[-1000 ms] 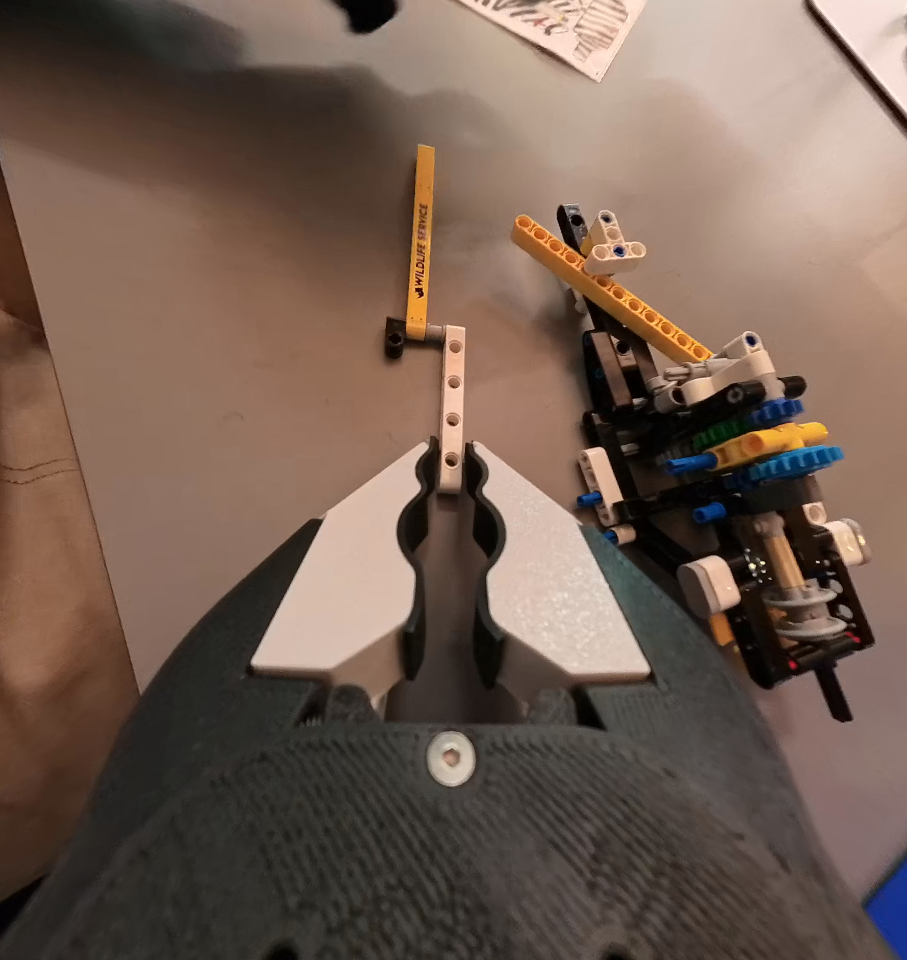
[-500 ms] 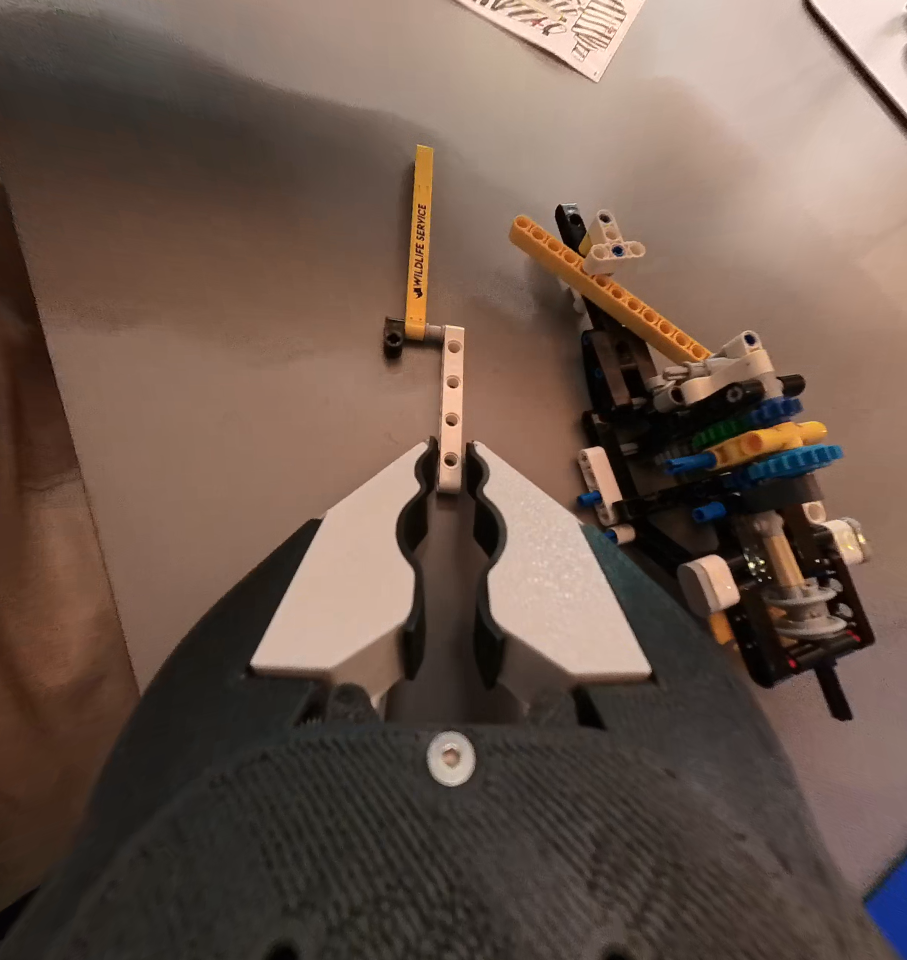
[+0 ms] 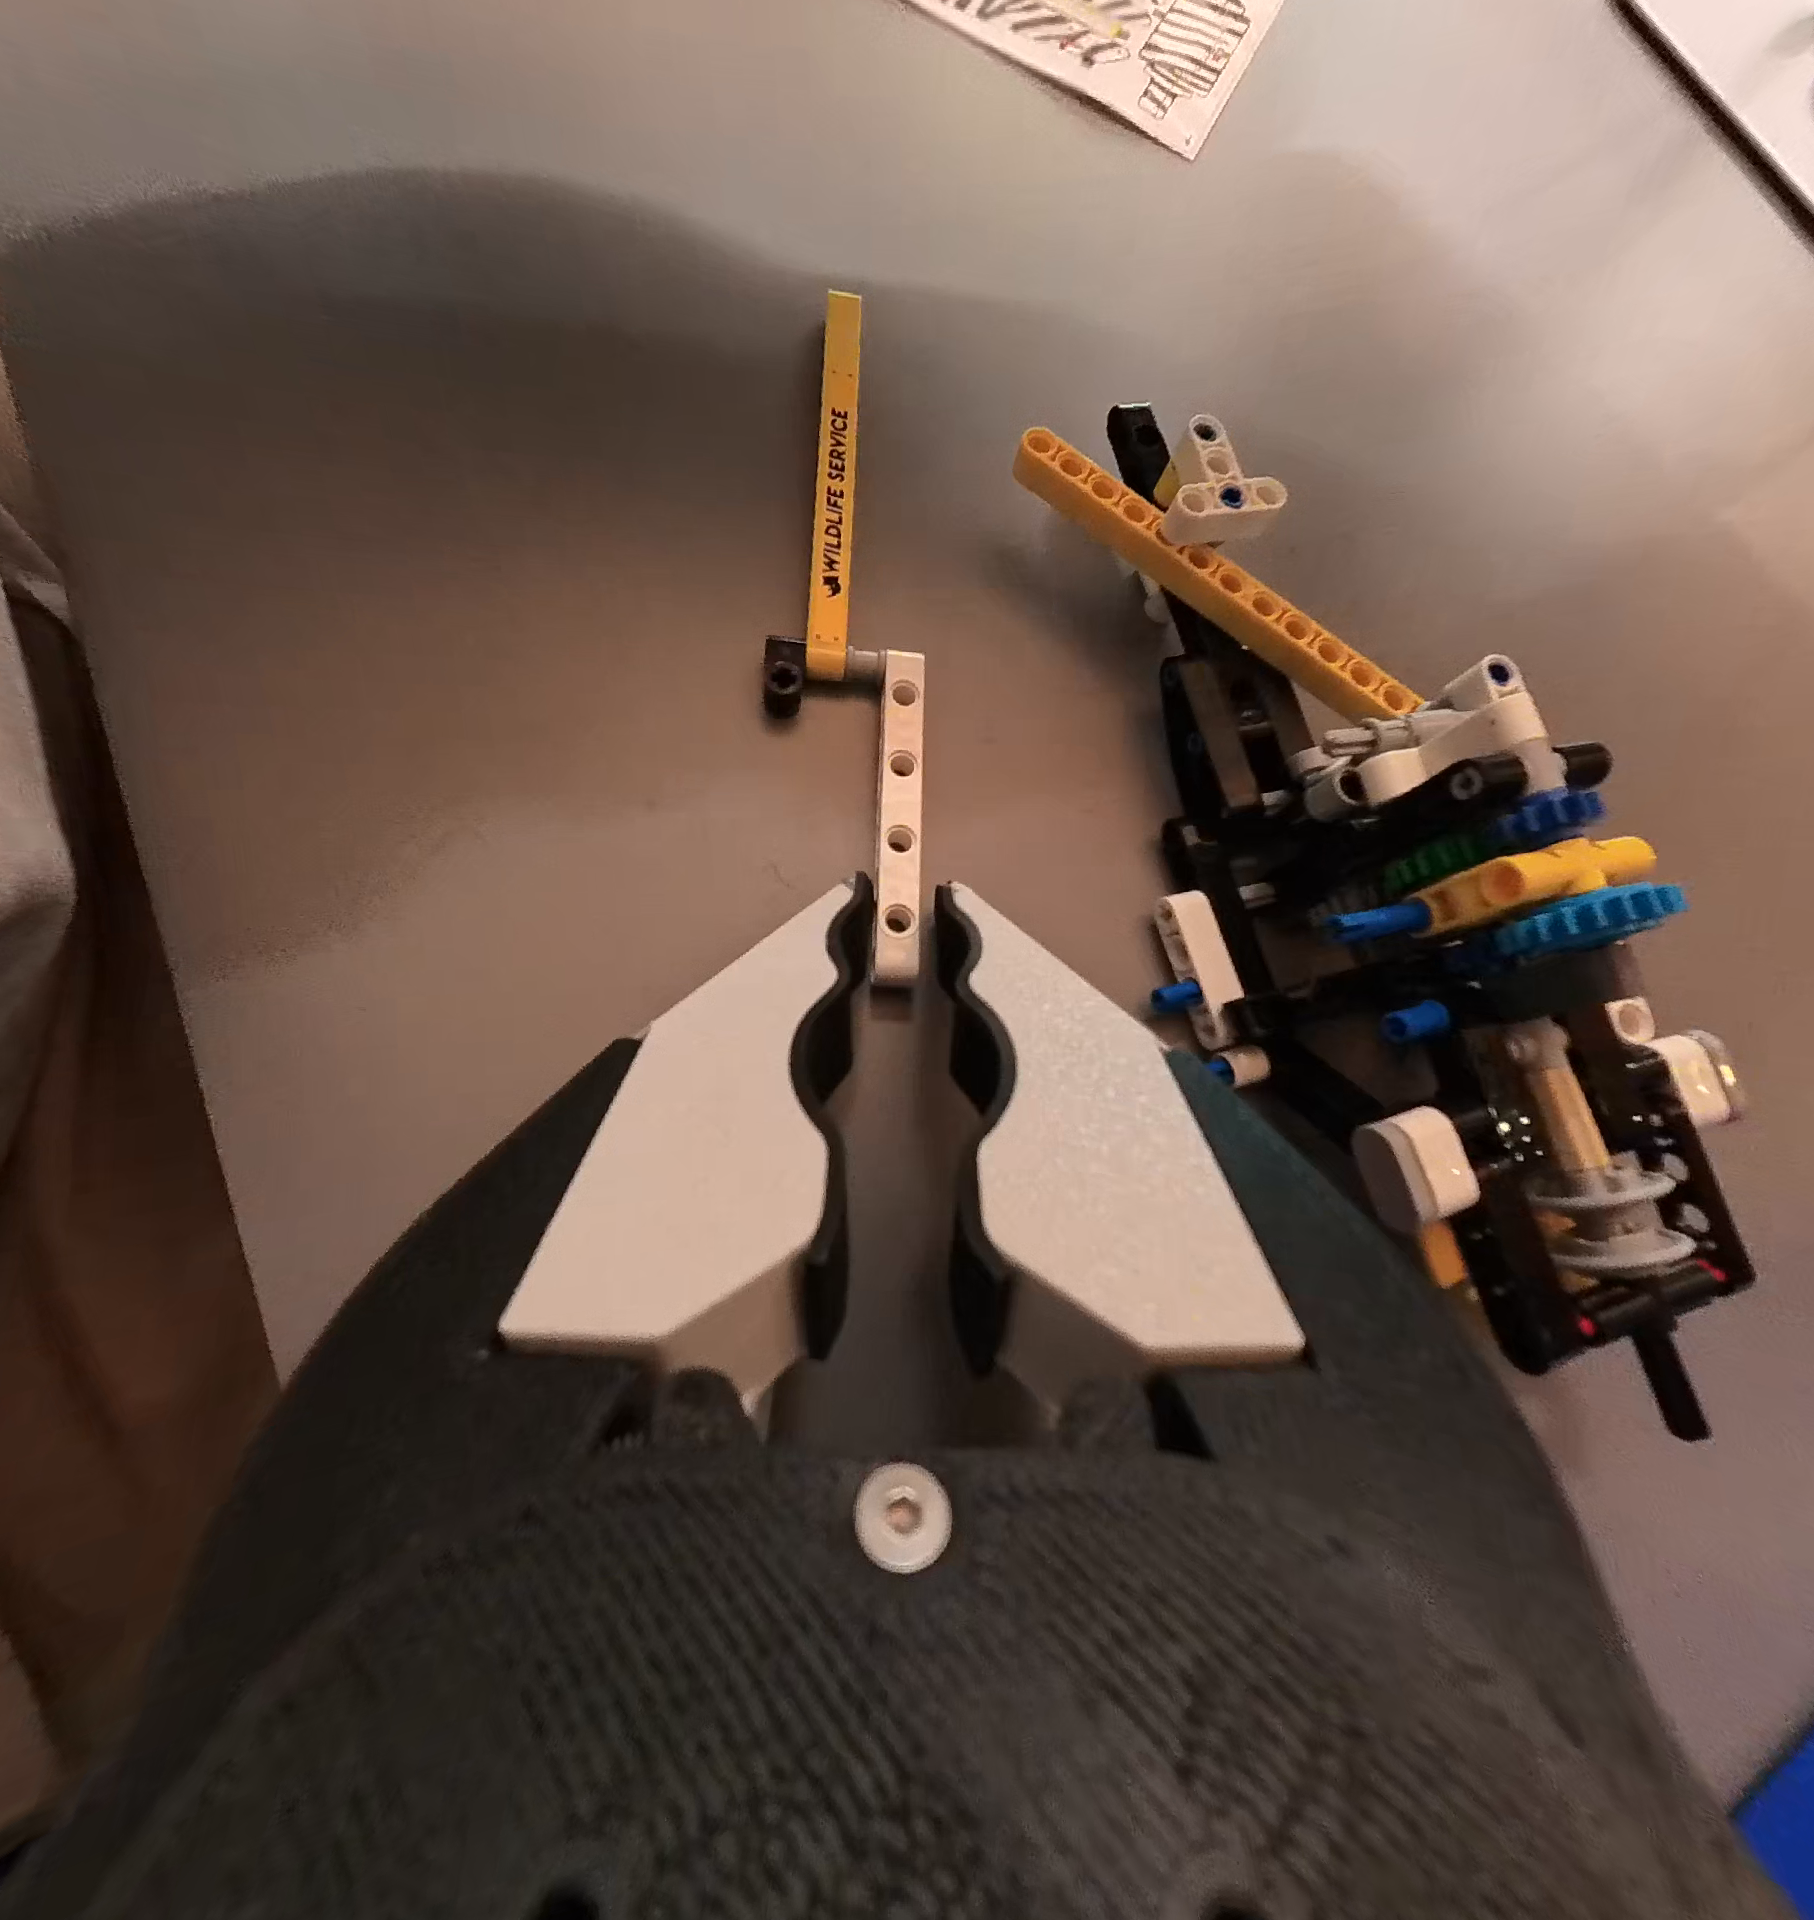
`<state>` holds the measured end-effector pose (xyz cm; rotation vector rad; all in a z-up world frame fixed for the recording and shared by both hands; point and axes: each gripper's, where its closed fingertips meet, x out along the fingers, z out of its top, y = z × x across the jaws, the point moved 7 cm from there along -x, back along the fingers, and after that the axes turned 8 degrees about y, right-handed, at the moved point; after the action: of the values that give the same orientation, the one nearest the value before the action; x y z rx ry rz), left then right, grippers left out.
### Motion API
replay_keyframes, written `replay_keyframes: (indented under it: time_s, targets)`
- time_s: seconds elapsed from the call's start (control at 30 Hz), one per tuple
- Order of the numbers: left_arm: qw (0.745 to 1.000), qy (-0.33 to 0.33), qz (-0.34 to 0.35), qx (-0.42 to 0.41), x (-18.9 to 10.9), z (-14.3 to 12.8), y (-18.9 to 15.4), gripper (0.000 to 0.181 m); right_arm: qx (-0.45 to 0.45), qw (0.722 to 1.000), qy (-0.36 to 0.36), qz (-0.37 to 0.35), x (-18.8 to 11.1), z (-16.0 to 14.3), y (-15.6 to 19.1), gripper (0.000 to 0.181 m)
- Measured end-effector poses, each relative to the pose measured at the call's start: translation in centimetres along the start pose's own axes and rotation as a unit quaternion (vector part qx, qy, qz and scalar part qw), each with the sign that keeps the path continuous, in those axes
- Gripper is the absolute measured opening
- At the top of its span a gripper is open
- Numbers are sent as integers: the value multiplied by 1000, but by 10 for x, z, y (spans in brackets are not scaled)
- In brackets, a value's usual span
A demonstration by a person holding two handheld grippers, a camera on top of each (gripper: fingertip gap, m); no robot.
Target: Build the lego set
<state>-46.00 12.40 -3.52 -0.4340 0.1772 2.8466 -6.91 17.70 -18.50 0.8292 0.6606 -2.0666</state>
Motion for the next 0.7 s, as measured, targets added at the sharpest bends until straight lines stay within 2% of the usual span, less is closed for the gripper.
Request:
replay_keyframes:
  time_s: [0.07,0.2,0.23,0.37,0.43,0.5,0.53,0.6,0.7]
  targets:
    - [998,-14,55,20,5,-1,4,62,-1,1000,0,-1,0,0,0,10]
    - [995,-36,84,47,7,-6,4,58,-2,1000,0,-3,0,1,0,10]
    - [994,-39,90,41,6,-6,6,51,-2,1000,0,-2,0,1,0,10]
    - [995,-35,90,4,2,-2,22,15,-3,1000,0,-4,0,1,0,10]
    - [997,-27,73,-5,1,-1,26,3,-4,1000,0,-5,0,1,1,10]
    - [998,-24,60,-18,-5,2,28,0,-4,1000,0,-5,0,2,1,10]
    - [998,-34,50,-14,-10,6,24,5,-4,1000,0,-5,0,2,0,10]
    - [997,-70,8,14,-18,15,8,47,-3,1000,0,-4,0,2,0,10]
    - [996,-69,15,49,-9,22,-12,99,-2,1000,0,-3,0,2,0,11]
